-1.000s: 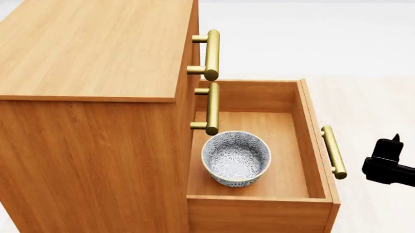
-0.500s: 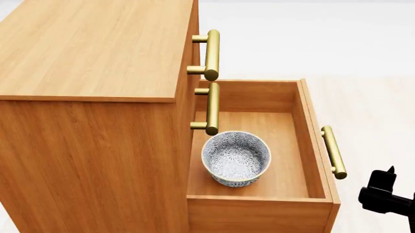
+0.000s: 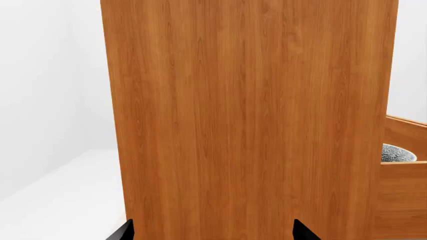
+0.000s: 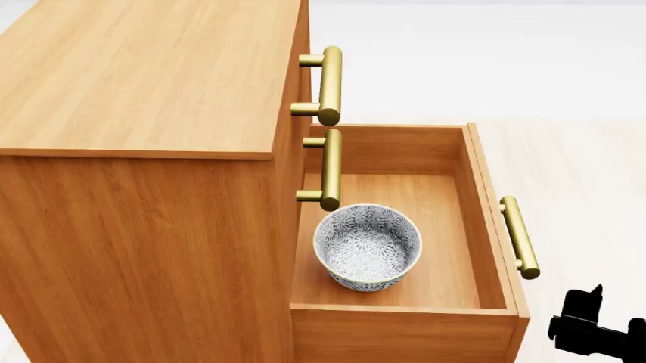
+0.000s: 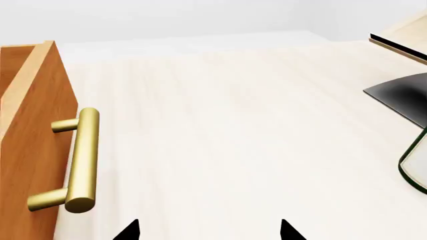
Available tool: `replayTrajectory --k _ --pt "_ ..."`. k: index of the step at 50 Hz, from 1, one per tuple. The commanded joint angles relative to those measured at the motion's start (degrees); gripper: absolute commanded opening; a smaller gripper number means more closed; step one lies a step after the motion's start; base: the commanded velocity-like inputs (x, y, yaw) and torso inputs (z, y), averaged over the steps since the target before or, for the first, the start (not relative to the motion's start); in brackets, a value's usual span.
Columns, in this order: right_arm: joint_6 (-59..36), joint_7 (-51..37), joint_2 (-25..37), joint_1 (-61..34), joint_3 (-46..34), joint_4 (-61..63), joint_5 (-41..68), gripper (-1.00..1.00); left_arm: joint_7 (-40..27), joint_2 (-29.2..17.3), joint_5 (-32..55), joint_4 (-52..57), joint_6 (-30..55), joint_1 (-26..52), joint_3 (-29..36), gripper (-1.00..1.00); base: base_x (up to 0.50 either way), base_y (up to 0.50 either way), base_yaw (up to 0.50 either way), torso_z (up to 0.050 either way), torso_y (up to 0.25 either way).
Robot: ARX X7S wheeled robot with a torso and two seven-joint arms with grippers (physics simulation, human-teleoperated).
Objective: Put the bowl in the bottom drawer of the cabinet and close it.
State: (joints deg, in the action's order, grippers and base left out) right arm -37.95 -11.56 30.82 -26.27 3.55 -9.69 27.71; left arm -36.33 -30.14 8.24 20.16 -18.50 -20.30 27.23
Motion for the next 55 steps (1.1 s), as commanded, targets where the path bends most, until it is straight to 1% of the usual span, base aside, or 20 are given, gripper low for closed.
replayTrajectory --k 1,9,14,42,55 --pt "1.8 0.4 -0.6 0.0 -1.4 -3.2 -1.5 1.0 -0.3 -0.4 0.0 1.2 0.5 -0.5 0.0 1.0 0.0 0.0 0.0 0.0 0.0" --pt "3.0 0.9 -1.1 -0.6 -2.6 -5.7 -2.5 1.0 -0.2 -0.3 0.1 0.5 0.1 -0.2 0.0 1.0 0.0 0.0 0.0 0.0 0.0" --pt "1.8 0.8 -1.1 -0.9 -3.3 -3.7 -2.3 1.0 0.1 -0.1 0.3 -0.5 -0.6 0.1 0.1 1.0 0.0 0.0 0.0 0.0 0.0" --pt "3.1 1.9 -3.0 -3.0 -7.3 -6.8 -4.2 1.0 0.0 -0.1 0.3 -0.9 -1.1 0.2 0.1 1.0 0.0 0.0 0.0 0.0 0.0" --pt "2.1 2.7 -3.1 -3.4 -8.0 -5.5 -3.6 1.0 -0.1 -0.1 0.5 -0.7 -0.9 0.3 0.1 1.0 0.0 0.0 0.0 0.0 0.0"
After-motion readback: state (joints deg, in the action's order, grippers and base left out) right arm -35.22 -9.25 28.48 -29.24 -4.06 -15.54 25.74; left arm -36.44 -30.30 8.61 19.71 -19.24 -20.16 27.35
